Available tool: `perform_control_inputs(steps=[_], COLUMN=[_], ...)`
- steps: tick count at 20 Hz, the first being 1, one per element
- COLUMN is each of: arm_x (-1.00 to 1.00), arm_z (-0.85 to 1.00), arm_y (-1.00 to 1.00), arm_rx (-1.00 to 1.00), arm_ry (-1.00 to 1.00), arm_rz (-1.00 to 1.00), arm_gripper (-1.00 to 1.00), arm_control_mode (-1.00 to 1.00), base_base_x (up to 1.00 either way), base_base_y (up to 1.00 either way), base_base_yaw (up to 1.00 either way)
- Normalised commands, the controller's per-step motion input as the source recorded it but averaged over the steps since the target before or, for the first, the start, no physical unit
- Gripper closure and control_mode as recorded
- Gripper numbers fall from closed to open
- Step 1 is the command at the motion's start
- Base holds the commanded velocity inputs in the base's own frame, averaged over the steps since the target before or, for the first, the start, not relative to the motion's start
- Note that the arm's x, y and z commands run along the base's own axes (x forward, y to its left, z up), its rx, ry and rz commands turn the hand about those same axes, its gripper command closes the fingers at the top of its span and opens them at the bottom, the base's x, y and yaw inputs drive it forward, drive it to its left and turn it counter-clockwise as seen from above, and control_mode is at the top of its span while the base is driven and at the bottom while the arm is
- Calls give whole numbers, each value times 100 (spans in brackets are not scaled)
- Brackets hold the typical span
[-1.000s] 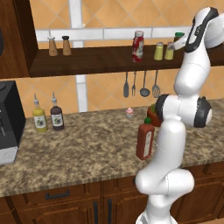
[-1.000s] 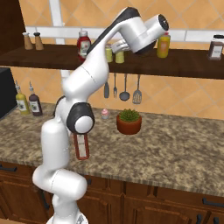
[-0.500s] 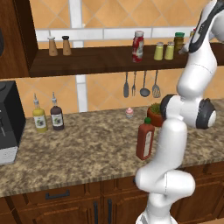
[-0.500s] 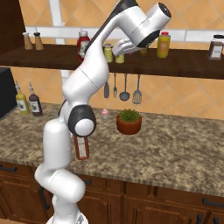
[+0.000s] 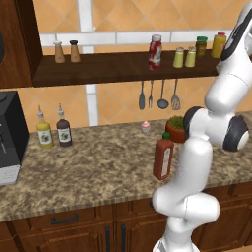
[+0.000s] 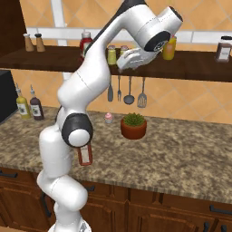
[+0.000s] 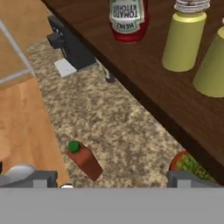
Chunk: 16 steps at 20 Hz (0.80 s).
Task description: Put the shaker and condiment bottle from the counter next to their counterparts in the cabinet.
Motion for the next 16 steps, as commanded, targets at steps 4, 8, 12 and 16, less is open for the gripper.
perform_control_inputs(steps=[4, 8, 12, 16], arm_x=[-100, -100, -100, -86], arm_z=[-76, -72, -64, -55], arm_y=[26, 34, 38, 55], arm_rx=[0, 0, 1, 11], arm_ry=[0, 0, -1, -4], arm_rz=[4, 6, 6, 6], arm_gripper=[-100, -100, -100, -100], arm_control_mode=[-100, -100, -100, -100], base_base_x=[0, 0, 0, 0], base_base_y=[0, 0, 0, 0], base_base_yaw=[0, 0, 0, 0])
